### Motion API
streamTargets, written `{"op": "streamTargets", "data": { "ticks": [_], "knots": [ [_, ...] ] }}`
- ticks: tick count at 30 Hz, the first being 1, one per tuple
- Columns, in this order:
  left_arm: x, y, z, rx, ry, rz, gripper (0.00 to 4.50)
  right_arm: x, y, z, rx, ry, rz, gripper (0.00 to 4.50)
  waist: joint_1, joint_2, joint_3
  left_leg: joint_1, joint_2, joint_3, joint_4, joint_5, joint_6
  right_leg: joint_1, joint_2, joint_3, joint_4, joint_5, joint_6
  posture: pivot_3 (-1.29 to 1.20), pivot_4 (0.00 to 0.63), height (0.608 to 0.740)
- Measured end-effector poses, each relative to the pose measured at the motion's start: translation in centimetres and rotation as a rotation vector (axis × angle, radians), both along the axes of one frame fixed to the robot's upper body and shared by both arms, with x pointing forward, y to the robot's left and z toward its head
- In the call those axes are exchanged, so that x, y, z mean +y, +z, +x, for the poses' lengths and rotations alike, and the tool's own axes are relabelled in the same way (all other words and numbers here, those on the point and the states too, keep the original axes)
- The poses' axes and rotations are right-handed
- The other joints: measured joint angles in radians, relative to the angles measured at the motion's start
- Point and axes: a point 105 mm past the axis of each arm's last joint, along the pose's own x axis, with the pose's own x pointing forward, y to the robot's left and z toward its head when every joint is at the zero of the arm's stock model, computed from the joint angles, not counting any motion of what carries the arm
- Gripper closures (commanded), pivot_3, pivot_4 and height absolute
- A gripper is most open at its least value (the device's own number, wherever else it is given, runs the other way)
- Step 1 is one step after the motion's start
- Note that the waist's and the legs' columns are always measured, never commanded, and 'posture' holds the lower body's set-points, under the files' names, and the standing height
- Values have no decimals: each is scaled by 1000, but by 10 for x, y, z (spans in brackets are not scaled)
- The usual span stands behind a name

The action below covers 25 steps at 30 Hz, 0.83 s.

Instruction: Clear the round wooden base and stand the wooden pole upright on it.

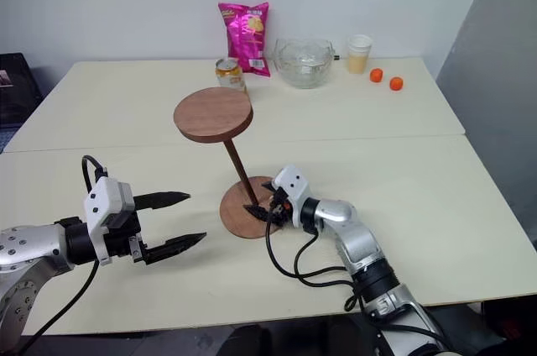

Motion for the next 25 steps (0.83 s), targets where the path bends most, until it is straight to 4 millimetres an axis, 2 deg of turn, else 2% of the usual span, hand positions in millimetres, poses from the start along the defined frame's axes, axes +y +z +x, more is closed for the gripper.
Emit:
{"op": "streamTargets", "data": {
  "ticks": [4, 11, 15, 20, 22, 25],
  "knots": [
    [3, 0, 4, -5, 39, 22, 0, -11, 6, -2, -35, 32, -37, 15, 1, -1, 2, 0, 0, 0, 0, 0, 0, 0, 0, 0, 0, 0, 0, 0, 150, 740],
    [15, -3, 9, -28, 122, 127, 0, -51, 26, -13, -131, 128, -153, 15, 2, -2, 6, 0, 0, 0, 0, 0, 0, 0, 0, 0, -1, 0, 0, 0, 150, 740],
    [21, -2, 8, -29, 143, 139, 0, -85, 43, -21, -157, 155, -194, 15, 4, -1, 9, 0, 0, 0, 0, 0, 0, 0, 0, 0, -1, 0, 0, 0, 150, 740],
    [31, 7, 13, -60, 180, 146, 0, -146, 73, -29, -162, 130, -307, 15, 7, -2, 11, 0, 0, 0, 0, 0, 0, 1, 0, -1, -2, -1, 1, 0, 150, 740],
    [34, 11, 16, -71, 189, 143, 0, -156, 82, -30, -169, 109, -308, 15, 6, -2, 11, 0, 0, -1, 0, 0, 0, 2, 0, -1, -2, -1, 1, 0, 150, 740],
    [34, 16, 19, -87, 182, 149, 0, -160, 84, -35, -149, 113, -293, 15, 1, -2, 11, 0, 0, 0, 0, 0, 0, 2, 0, -1, -2, -1, 1, 0, 150, 740]
  ]
}}
